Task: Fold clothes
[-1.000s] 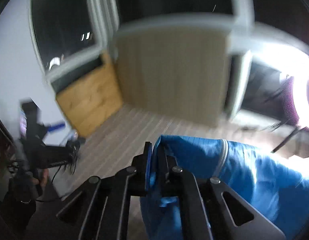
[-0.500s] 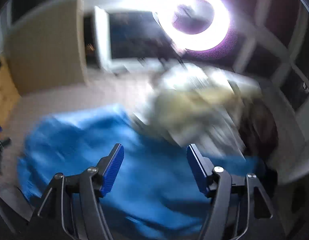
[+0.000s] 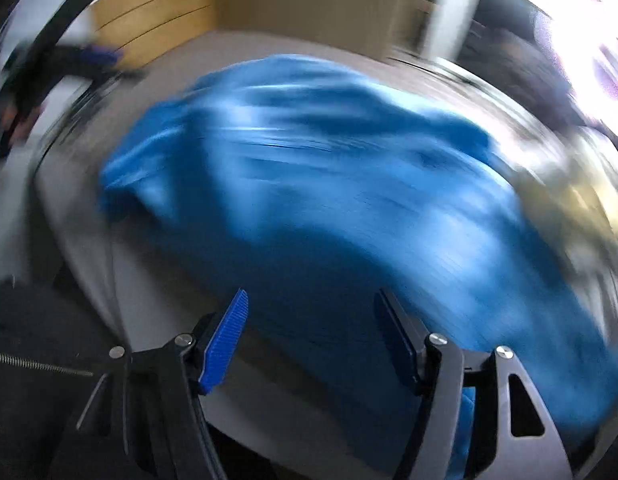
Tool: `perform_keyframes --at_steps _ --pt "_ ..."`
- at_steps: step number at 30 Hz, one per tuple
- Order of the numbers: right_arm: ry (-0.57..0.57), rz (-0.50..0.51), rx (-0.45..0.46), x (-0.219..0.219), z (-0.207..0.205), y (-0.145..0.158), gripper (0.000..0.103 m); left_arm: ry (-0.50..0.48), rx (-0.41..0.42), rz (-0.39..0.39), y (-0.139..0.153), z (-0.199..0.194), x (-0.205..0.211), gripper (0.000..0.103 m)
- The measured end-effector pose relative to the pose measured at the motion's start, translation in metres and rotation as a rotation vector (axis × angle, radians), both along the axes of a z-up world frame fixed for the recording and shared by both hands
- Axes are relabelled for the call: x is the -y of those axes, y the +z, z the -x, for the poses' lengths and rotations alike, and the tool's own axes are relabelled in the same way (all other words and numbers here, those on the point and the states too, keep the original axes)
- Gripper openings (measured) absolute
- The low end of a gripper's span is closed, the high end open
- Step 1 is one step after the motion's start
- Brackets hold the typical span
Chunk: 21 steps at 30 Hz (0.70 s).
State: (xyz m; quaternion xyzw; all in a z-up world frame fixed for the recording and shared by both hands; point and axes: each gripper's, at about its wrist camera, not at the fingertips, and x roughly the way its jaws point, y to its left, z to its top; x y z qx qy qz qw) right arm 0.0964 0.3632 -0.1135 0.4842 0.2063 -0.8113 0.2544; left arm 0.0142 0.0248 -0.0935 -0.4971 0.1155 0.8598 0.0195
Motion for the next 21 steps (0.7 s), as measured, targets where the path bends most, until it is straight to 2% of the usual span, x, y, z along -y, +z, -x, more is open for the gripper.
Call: perform_keyframes --at_steps 2,6,12,14,15,17,21 --pt "0.1 -0.05 -0.024 0.035 0.0 -0.008 0.065 0.025 -0.007 0.002 0.002 -0.011 0.016 0.091" --pt "0.217 -0.12 -0.067 0.084 0.005 -0.027 0.065 0.062 0.0 0.005 -0.001 -0.033 0.044 0.091" --pt "0.278 -0.222 -0.148 0.123 0.017 -0.043 0.064 0.087 0.002 -0.033 -0.003 -0.049 0.063 0.091" --pt "0.267 -0.223 -0.119 0.126 0.027 -0.044 0.034 0.087 -0.005 -0.041 -0.003 -0.053 0.065 0.091" --pt "0.255 -0.202 -0.092 0.122 0.035 -0.039 0.003 0.087 -0.01 -0.046 -0.003 -0.054 0.065 0.091" --pt "0.223 -0.137 -0.026 0.111 0.053 -0.027 0.002 0.084 -0.02 -0.059 -0.003 -0.055 0.068 0.091" --pt "0.092 -0.057 -0.073 0.074 0.093 0.033 0.001 0.076 -0.035 -0.096 0.0 -0.053 0.066 0.091"
